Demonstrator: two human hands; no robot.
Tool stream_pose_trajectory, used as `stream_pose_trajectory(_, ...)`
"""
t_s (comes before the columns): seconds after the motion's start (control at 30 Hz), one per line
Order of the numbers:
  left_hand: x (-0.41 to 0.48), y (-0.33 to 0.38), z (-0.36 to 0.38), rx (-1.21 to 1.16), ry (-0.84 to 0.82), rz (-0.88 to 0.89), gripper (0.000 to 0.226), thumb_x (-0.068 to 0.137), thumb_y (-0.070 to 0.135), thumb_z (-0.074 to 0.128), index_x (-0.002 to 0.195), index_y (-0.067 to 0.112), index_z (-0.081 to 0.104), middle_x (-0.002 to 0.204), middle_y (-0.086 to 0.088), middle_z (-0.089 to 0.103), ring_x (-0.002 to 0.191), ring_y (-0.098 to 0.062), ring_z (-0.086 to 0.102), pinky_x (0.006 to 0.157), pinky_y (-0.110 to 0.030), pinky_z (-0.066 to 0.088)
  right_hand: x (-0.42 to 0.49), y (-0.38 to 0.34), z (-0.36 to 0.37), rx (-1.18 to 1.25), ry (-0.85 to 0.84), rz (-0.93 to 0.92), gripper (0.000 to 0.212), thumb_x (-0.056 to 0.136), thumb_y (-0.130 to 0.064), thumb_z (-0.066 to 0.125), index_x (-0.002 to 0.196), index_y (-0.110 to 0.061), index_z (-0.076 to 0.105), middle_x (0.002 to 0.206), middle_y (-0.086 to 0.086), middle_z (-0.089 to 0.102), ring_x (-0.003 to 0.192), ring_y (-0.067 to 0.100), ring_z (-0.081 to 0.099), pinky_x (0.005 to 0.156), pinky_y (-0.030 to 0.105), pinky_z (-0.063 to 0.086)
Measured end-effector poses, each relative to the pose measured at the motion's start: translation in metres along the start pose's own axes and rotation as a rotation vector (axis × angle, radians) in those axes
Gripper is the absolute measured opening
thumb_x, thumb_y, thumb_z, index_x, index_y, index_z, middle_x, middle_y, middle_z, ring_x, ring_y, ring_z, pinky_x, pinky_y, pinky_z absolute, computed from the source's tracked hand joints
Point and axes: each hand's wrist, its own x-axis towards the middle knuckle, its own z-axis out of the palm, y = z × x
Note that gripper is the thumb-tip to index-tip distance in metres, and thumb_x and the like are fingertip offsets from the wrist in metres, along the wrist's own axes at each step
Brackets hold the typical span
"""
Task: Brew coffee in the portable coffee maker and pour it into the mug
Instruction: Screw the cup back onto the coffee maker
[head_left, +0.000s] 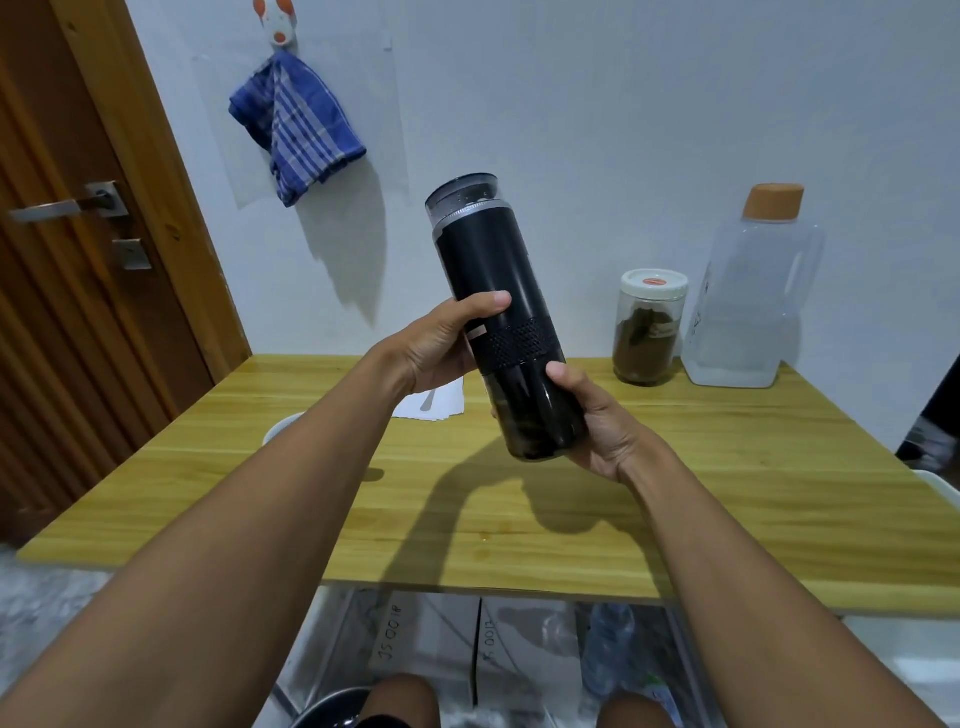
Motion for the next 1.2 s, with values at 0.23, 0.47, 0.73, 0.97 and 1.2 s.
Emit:
stream_pose_trajectory(0.23,0.004,-0.003,0.005,0.130,0.059,0.039,0.038,0.083,0.033,0.067,0.115,0.013,0.064,0.101,-0.004,0.072,0.096,-0.020,0.069,0.092,-0.036,0.056,0.005,-0.006,0.005,-0.280,0.069,-0.020,0.064,0.070,-0.040,0.076,0.120,-0.003,0.062,0.106,0.017,0.069,0.099,0.031,0.065,0.093,0.050,0.052)
stream_pose_trajectory(0.47,0.011,-0.005,0.014,0.174,0.095,0.132,0.047,0.074,0.038,0.077,0.111,0.012,0.066,0.098,-0.007,0.071,0.094,-0.023,0.068,0.094,-0.045,0.054,0.011,-0.006,0.000,-0.456,0.179,-0.119,0.066,0.064,-0.047,0.077,0.113,-0.006,0.064,0.095,0.001,0.072,0.090,0.014,0.067,0.081,0.030,0.055)
stream_pose_trajectory(0.73,0.018,-0.013,0.028,0.377,0.302,0.200,0.048,0.072,0.042,0.085,0.112,0.022,0.067,0.099,0.004,0.076,0.092,-0.009,0.073,0.071,-0.019,0.056,0.015,-0.006,-0.008,-0.582,0.291,-0.073,0.044,0.071,-0.033,0.085,0.110,-0.025,0.067,0.098,-0.010,0.075,0.092,0.005,0.070,0.071,0.016,0.053)
stream_pose_trajectory(0.97,0.020,0.005,0.004,0.312,0.054,0.018,0.051,0.079,0.051,0.074,0.119,0.019,0.067,0.114,-0.003,0.074,0.101,-0.019,0.070,0.087,-0.034,0.056,0.008,-0.016,-0.024,-0.661,0.187,0.036,0.056,0.060,-0.043,0.081,0.112,-0.023,0.069,0.105,-0.003,0.075,0.100,0.014,0.069,0.089,0.030,0.054)
stream_pose_trajectory(1.2,0.045,-0.011,0.010,0.321,0.315,0.141,0.044,0.077,0.042,0.084,0.113,0.023,0.068,0.103,0.004,0.077,0.096,-0.014,0.074,0.086,-0.036,0.061,0.032,-0.015,-0.030,-0.664,0.342,-0.047,0.044,0.072,-0.030,0.085,0.112,-0.025,0.066,0.099,-0.009,0.076,0.091,0.004,0.070,0.073,0.018,0.051)
